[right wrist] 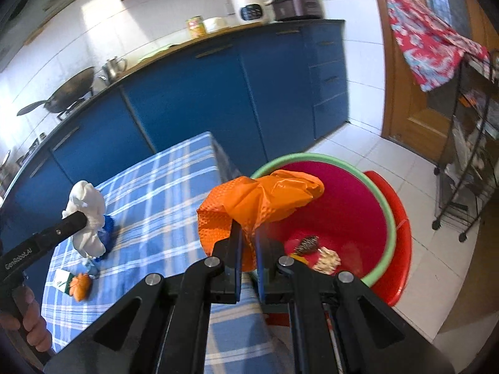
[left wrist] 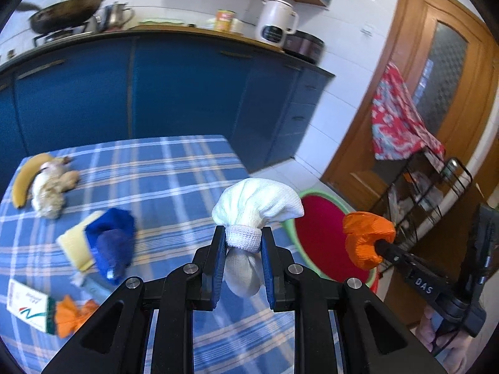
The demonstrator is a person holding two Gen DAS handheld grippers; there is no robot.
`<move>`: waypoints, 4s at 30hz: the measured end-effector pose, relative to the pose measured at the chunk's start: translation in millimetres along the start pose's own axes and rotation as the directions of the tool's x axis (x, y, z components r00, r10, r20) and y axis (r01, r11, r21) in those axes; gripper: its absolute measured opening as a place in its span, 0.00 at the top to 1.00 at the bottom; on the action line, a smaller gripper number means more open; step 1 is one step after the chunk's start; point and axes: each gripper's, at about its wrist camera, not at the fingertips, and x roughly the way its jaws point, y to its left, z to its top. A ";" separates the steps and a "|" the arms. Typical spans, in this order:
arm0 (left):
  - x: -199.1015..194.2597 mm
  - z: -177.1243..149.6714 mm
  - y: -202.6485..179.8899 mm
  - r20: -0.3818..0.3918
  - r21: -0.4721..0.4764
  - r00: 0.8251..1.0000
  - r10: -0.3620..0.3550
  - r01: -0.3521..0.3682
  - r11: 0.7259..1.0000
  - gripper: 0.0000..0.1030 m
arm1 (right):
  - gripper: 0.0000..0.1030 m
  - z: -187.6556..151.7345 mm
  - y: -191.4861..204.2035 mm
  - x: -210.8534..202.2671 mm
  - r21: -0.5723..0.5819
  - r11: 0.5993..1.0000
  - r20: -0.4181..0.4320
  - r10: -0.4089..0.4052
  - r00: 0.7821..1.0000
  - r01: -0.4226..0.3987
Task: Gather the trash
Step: 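Carry both items over the red basin and open both tools to drop them, then move both open tools back over the table, then grasp the blue cloth with the right tool while the left tool reaches the white medicine box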
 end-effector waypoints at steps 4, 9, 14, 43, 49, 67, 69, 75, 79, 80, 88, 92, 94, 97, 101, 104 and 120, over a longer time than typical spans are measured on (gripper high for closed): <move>14.5 1.7 -22.5 -0.020 0.039 0.999 -0.026 0.026 0.999 0.79 | 0.90 -3.5 -22.3 7.3 0.037 0.999 -0.020 -0.024 1.000 0.025; 35.3 2.7 -48.5 -0.054 0.079 0.997 -0.058 0.063 0.995 0.79 | 0.88 -8.8 -45.0 19.6 0.070 0.996 -0.057 -0.049 0.997 0.053; 53.4 1.8 -66.8 -0.084 0.102 0.993 -0.079 0.088 0.991 0.79 | 0.86 -13.5 -65.5 28.3 0.107 0.992 -0.080 -0.064 0.995 0.072; 119.2 -12.0 -124.0 -0.181 0.197 0.979 -0.095 0.131 0.972 0.56 | 0.62 -24.9 -115.6 0.1 0.208 0.974 -0.023 -0.083 0.996 0.086; 109.8 -9.3 -118.1 -0.165 0.189 0.982 -0.090 0.121 0.975 0.56 | 0.62 -25.5 -111.8 -4.6 0.207 0.975 -0.016 -0.075 0.997 0.077; 46.9 -7.0 -46.7 -0.083 0.072 0.997 0.000 0.006 0.997 0.56 | 0.62 -14.8 -56.1 -13.2 0.113 0.994 -0.002 0.015 1.000 -0.015; 40.2 -7.1 -38.4 -0.074 0.060 0.997 0.020 -0.015 0.998 0.56 | 0.62 -14.8 -45.1 -12.9 0.097 0.995 -0.004 0.030 1.000 -0.030; 16.7 -8.9 -3.9 -0.053 0.004 0.996 0.072 -0.072 0.997 0.56 | 0.61 -14.4 -10.4 -9.5 0.038 0.997 -0.023 0.074 0.997 -0.073; 0.9 -11.1 21.6 -0.042 -0.045 0.992 0.116 -0.118 0.992 0.55 | 0.58 -14.6 12.9 -6.0 0.001 0.995 -0.035 0.100 0.994 -0.100; -3.2 -12.3 29.5 -0.039 -0.060 0.991 0.128 -0.130 0.990 0.56 | 0.58 -14.9 17.1 -5.5 -0.004 0.995 -0.037 0.104 0.994 -0.104; -36.3 -25.9 94.1 -0.029 -0.191 0.972 0.233 -0.234 0.953 0.55 | 0.57 -16.5 67.0 6.4 -0.081 0.982 -0.075 0.165 0.983 -0.171; -49.6 -34.4 120.7 -0.031 -0.244 0.959 0.282 -0.281 0.928 0.55 | 0.57 -17.4 96.7 17.8 -0.120 0.970 -0.112 0.201 0.973 -0.214; -56.6 -40.3 135.5 -0.037 -0.274 0.952 0.303 -0.302 0.913 0.55 | 0.57 -17.8 108.6 22.4 -0.134 0.964 -0.129 0.214 0.968 -0.231; -64.3 -47.5 153.9 -0.045 -0.314 0.944 0.328 -0.325 0.892 0.55 | 0.56 -18.3 130.1 30.9 -0.159 0.953 -0.156 0.233 0.960 -0.258; -71.2 -55.8 174.1 -0.057 -0.359 0.936 0.347 -0.344 0.868 0.55 | 0.54 -17.8 161.8 46.2 -0.186 0.937 -0.199 0.259 0.945 -0.296; -75.2 -61.1 187.2 -0.064 -0.384 0.932 0.356 -0.353 0.853 0.55 | 0.53 -17.2 186.4 58.1 -0.217 0.923 -0.225 0.268 0.937 -0.317; -89.9 -86.9 236.5 -0.090 -0.493 0.928 0.362 -0.357 0.793 0.55 | 0.52 -33.1 303.2 117.4 -0.429 0.837 -0.298 0.224 0.928 -0.339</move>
